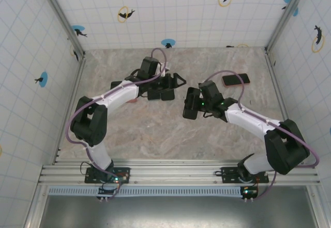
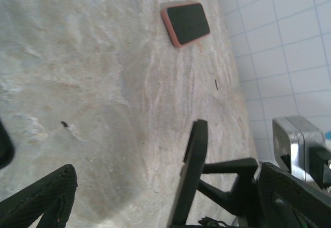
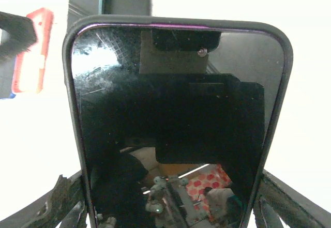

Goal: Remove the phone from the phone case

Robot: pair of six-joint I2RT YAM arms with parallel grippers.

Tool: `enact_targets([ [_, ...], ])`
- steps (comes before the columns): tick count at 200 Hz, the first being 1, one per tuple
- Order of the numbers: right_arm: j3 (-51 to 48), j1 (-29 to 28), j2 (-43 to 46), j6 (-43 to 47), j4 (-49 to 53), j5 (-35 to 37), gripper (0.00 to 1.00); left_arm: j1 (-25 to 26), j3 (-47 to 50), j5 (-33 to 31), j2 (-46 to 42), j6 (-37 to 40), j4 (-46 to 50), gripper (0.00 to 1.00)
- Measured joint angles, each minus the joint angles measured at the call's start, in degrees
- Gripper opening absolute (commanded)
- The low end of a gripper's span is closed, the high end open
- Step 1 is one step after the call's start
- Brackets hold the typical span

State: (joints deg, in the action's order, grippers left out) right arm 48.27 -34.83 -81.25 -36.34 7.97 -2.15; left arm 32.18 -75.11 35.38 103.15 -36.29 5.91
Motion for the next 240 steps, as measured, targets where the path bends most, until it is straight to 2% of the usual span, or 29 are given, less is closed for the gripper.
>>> enact_targets([
  [66,0.98,1.25,-0.83,2.97,-3.13,-3.69,0.43,0.44,-5.29,2.29,4.66,1.68,3.04,0.63],
  [82,1.4,1.6,-1.14,3.28,-3.1,-4.2,0.43,0.79,-6.36,3.06,5.57,2.05,3.89,0.54],
  [111,2.69,2.21,-1.49,3.8,-3.04,-4.83,0.43,1.6,-7.41,4.76,7.19,2.45,4.61,0.49],
  [163,2.89,2.64,-1.51,4.07,-3.04,-5.66,0.43,2.01,-8.28,8.07,7.98,3.02,4.94,0.23],
  [240,2.89,2.69,-1.84,4.07,-3.02,-7.15,0.43,2.01,-9.35,10.08,8.83,3.19,5.16,0.2],
])
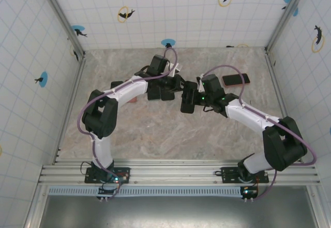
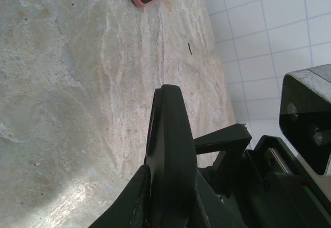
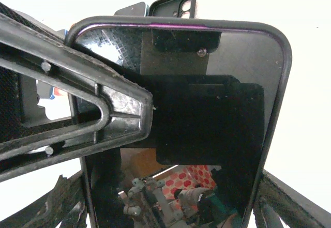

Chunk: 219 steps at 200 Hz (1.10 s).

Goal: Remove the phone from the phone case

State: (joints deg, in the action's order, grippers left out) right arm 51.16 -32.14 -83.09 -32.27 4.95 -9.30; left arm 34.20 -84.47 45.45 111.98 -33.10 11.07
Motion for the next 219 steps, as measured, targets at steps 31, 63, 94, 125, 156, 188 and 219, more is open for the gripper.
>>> enact_targets([
  [31,0.0,0.13,-0.11,0.0,0.09,-0.33,0.44,-0.07,0.0,-0.22,0.42,0.74,0.11,0.13],
  [63,0.02,0.33,-0.13,0.2,0.42,-0.46,0.6,-0.15,0.0,-0.28,0.79,0.94,0.2,0.1],
  [94,0.0,0.37,-0.13,0.11,0.13,-0.55,0.75,-0.39,0.0,-0.37,0.79,-0.2,-0.04,0.09],
  [125,-0.74,0.48,0.57,-0.52,-2.14,0.09,0.82,-1.16,0.11,0.04,0.79,-3.06,-2.14,0.09],
  [156,-2.1,0.66,4.02,-1.77,-3.19,0.22,0.82,-2.95,0.48,-0.94,0.76,-6.95,-6.8,0.1],
  [188,-4.04,0.85,7.39,-3.37,-5.55,0.44,0.82,-5.2,0.48,-2.45,0.76,-11.15,-12.11,0.1],
  [219,-9.75,2.1,10.86,-8.66,-12.72,0.44,0.76,-6.19,0.48,-3.37,0.76,-16.15,-16.85,0.1],
])
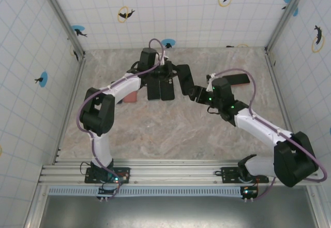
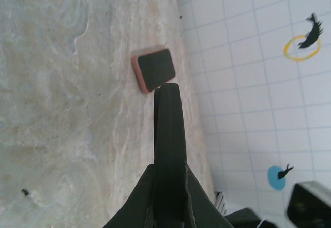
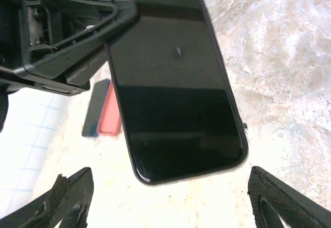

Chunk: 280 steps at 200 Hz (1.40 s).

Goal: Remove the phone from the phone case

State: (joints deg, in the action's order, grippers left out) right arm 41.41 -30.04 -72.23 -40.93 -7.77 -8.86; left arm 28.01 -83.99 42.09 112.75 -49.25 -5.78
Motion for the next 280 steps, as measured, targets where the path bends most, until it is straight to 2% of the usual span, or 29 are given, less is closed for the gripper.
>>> enact_targets([
  [55,-12.59,0.2,2.36,-16.5,-21.84,0.09,0.62,-0.07,0.0,-0.76,0.0,-10.56,-9.2,0.1],
  [95,-14.62,-0.35,1.92,-23.69,-36.28,1.49,0.47,-0.07,0.2,-0.72,0.0,-17.57,-15.43,0.1],
  [127,-14.62,-0.37,-0.79,-27.19,-44.54,1.77,0.4,-0.07,1.01,-0.68,-0.02,-21.81,-18.71,0.1],
  [190,-14.6,-0.37,-5.95,-30.64,-51.28,1.49,0.32,-0.07,2.23,-0.55,-0.59,-27.36,-23.19,0.1],
  [280,-13.86,-0.22,-9.29,-32.63,-58.21,0.85,0.27,-0.07,3.72,-0.52,-1.53,-29.66,-25.75,0.11],
])
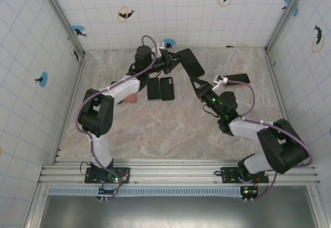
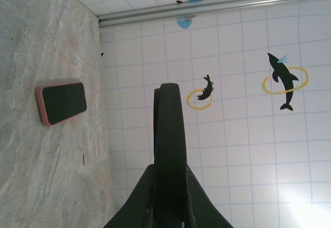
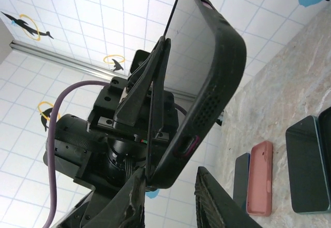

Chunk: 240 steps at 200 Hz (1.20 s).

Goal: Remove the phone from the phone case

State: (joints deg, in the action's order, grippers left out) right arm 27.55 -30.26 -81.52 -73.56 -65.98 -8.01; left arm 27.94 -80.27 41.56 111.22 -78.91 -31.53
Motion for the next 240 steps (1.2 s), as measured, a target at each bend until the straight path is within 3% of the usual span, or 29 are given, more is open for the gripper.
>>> enact_targets([
  [51,0.9,0.37,-0.81,-0.46,-1.46,-1.11,0.17,0.0,0.11,-0.02,0.0,-1.38,-1.16,0.1],
  [110,1.64,1.55,-0.81,1.31,-1.97,-3.87,0.13,-0.15,1.62,-0.28,0.0,-7.19,-6.51,0.1],
  [182,5.31,3.72,-0.52,12.76,1.79,-8.57,0.11,-0.63,1.57,-1.07,0.0,-12.74,-10.19,0.1],
  [240,8.59,4.81,-0.11,25.11,13.14,-11.1,0.11,-0.98,1.38,-1.73,-0.02,-13.35,-10.47,0.1],
])
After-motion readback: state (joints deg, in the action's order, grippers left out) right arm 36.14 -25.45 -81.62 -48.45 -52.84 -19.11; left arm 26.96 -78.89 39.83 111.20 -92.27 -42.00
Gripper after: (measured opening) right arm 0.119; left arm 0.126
